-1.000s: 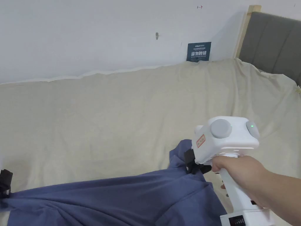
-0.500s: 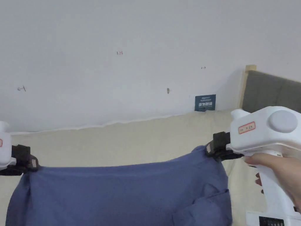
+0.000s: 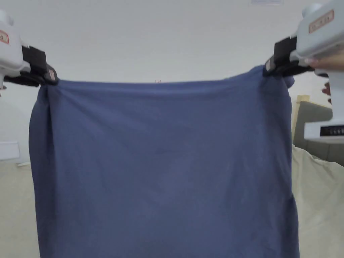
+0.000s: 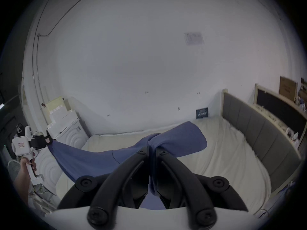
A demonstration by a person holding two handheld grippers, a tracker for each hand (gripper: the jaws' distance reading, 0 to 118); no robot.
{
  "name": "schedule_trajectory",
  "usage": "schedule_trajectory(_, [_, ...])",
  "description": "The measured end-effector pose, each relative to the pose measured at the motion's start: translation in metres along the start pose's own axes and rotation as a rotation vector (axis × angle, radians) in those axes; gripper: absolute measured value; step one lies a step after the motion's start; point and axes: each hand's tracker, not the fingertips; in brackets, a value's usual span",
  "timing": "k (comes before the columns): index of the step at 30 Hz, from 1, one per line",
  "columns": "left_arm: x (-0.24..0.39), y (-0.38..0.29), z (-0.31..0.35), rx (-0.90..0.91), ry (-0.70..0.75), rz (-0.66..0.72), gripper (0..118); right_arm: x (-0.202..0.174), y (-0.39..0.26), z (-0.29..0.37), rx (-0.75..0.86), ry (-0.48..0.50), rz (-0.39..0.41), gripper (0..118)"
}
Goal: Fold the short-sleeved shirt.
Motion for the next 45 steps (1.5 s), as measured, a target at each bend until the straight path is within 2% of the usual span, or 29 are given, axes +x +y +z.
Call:
schedule_trajectory(3, [-0.003,0.024,-0.019,0.052,0.026,-0.002,1,-0.011,0.027,-0.014,0.064,-0.018,0.047,8])
schedule_trajectory(8, [-0.010,0.064,-0.062,0.091,0.071,-0.027,1,-0.022,0.066,-0.052,0.110,-0.029,0.039,8])
schedule_trajectory(15, [-0.019,0.096,-0.144,0.152,0.110,-0.028,1,-0.034,0.114,-0.138,0.199,-0.106,0.120,8])
schedule_trajectory(19, [-0.023,0.104,-0.176,0.201,0.098,0.007,1,-0.035,0.124,-0.171,0.304,-0.150,0.179,8])
schedule_trajectory(23, [-0.021,0.107,-0.198,0.251,0.116,-0.072,1,-0.037,0.128,-0.189,0.360,-0.151,0.192,8])
schedule_trajectory(26, [-0.024,0.090,-0.210,0.284,0.120,-0.081,1,-0.037,0.113,-0.199,0.383,-0.172,0.233,8])
schedule_trajectory(29, [-0.030,0.060,-0.226,0.258,0.107,-0.061,1,-0.023,0.076,-0.218,0.352,-0.159,0.221,8])
schedule_trajectory(32, [-0.032,0.000,-0.248,0.098,0.107,-0.049,1,-0.006,0.008,-0.244,0.233,-0.145,0.211,8])
schedule_trajectory(34, [-0.037,-0.057,-0.260,0.009,0.092,-0.021,1,0.012,-0.050,-0.259,0.137,-0.112,0.185,8])
schedule_trajectory(35, [-0.041,-0.093,-0.267,-0.045,0.038,0.013,1,0.020,-0.089,-0.265,0.072,-0.108,0.176,8])
schedule_trajectory(37, [-0.043,-0.165,-0.270,-0.163,0.064,0.038,1,0.038,-0.164,-0.271,-0.070,-0.065,0.154,8])
schedule_trajectory(38, [-0.045,-0.209,-0.270,-0.215,0.036,0.080,1,0.045,-0.209,-0.267,-0.151,-0.068,0.144,8])
schedule_trajectory(39, [-0.042,-0.245,-0.263,-0.319,0.093,0.083,1,0.053,-0.250,-0.262,-0.212,-0.061,0.134,8])
schedule_trajectory(42, [-0.043,-0.350,-0.230,-0.454,0.093,0.197,1,0.074,-0.351,-0.232,-0.365,-0.070,0.036,8])
schedule_trajectory(45, [-0.044,-0.418,-0.186,-0.512,0.066,0.280,1,0.082,-0.407,-0.187,-0.443,-0.021,0.003,8])
